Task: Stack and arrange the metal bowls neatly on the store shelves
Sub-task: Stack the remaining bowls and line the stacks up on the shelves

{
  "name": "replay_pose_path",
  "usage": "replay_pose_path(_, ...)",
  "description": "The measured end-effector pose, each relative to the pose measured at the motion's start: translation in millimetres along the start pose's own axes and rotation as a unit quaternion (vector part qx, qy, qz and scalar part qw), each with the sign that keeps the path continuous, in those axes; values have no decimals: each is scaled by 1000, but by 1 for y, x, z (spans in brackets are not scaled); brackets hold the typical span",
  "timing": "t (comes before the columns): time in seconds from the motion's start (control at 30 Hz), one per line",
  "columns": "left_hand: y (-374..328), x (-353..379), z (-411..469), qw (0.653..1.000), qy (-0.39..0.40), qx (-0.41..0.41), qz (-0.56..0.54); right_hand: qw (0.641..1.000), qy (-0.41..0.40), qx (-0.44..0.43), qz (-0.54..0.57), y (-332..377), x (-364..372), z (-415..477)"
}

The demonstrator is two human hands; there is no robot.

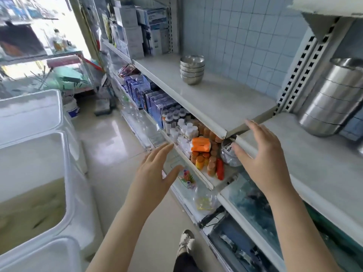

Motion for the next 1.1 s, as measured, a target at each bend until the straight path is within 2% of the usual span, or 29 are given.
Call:
replay_pose_path(0.33,86,30,215,999,36,3,-9,999,11,7,36,-16,129,206)
replay_pose_path(0.63,142,71,362,994,84,33,-60,995,2,70,72,-34,196,311)
replay_pose_path(0.77,166,94,438,985,119,83,-93,963,8,179,202,-52,235,345)
replay_pose_path(0.87,178,103,491,974,134,117,-141,937,-26,237,255,-64,255,370)
replay_pose_path(0.97,185,112,532,959,163,153,-174,916,-58,272,290,-74,276,389)
replay_pose_path(1.1,197,133,560,917,264,146,-259,901,-93,276,321,-76,304,402)
Point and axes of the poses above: each hand's wrist, its own z-axis towards the middle knuckle, its own x-axis out of the palm, y = z × x, the point moved 7 cm from there along z, towards the middle knuckle, and after that the axes turned 3 degrees about x, right-handed, at the moved point
